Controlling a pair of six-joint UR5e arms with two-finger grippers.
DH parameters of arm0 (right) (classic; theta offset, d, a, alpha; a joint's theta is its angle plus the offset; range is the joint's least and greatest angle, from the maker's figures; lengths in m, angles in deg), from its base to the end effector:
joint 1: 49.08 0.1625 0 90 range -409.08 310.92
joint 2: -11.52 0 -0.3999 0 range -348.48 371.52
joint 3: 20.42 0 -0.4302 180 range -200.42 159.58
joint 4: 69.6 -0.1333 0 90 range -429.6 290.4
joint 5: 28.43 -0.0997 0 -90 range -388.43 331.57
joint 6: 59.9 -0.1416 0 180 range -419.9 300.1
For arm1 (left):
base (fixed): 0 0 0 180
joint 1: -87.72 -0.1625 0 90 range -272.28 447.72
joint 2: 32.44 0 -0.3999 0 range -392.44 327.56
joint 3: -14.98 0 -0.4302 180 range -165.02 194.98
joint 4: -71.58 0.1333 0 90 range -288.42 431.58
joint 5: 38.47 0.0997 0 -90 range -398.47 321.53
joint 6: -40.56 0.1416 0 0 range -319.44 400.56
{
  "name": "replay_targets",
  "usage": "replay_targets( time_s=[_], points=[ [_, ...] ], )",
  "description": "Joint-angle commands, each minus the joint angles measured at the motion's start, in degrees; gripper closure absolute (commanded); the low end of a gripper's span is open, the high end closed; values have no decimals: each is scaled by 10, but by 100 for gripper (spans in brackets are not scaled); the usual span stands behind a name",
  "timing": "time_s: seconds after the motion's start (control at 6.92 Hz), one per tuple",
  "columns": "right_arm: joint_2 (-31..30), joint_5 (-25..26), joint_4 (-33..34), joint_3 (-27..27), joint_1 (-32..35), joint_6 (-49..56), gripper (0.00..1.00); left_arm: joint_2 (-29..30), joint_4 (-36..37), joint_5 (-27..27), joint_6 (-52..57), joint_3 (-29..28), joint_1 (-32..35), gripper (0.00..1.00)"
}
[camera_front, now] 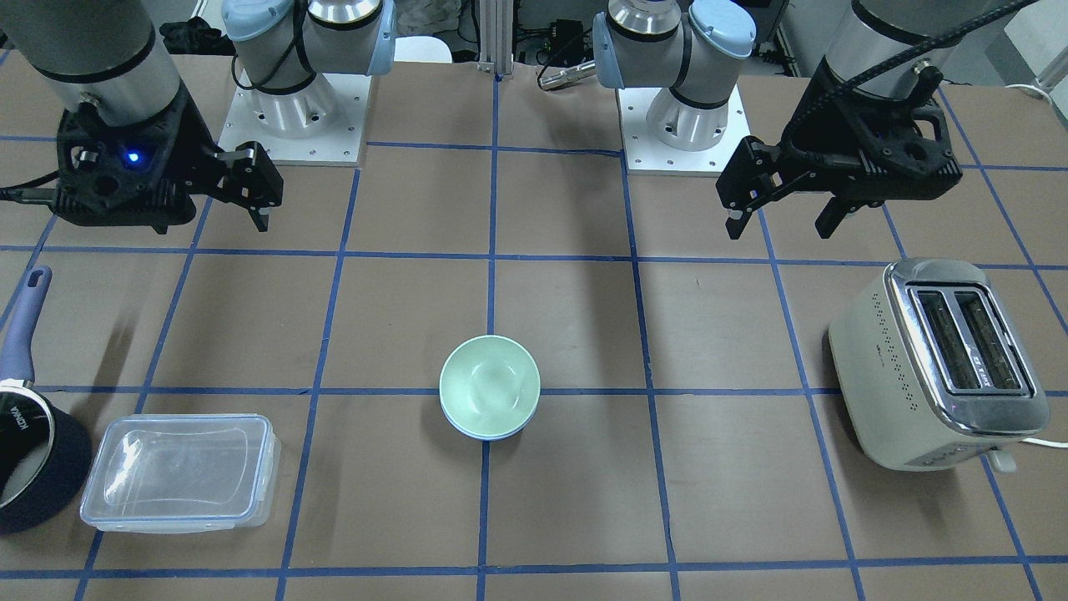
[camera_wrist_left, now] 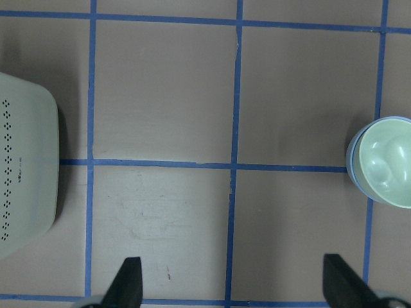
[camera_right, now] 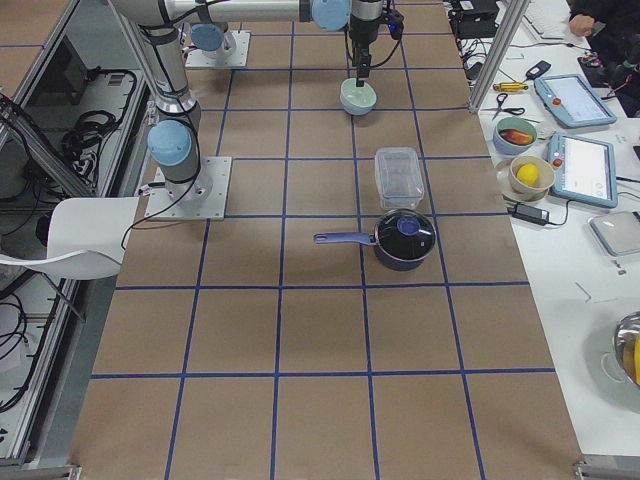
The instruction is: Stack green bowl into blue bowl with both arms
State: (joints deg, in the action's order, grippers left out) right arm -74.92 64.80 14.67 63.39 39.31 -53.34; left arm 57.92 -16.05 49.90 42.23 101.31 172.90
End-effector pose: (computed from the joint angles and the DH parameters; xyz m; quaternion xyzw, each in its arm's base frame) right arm 0.1099 -0.5498 0.4348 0.0439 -0.9983 -0.0290 0.0262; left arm -0.0910 -0.5548 0.4563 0.0267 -0.9983 0.0503 0.0114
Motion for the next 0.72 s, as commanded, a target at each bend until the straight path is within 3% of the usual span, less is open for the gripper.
replay_targets(
  time_s=[0.0,0.58],
  points=[
    [-11,-5,-4,6,-6,6,0,1,0,-1,0,0,0,0],
    [-9,-23,12,-3,1,-2,0,-1,0,0,1,0,0,0]
  ],
)
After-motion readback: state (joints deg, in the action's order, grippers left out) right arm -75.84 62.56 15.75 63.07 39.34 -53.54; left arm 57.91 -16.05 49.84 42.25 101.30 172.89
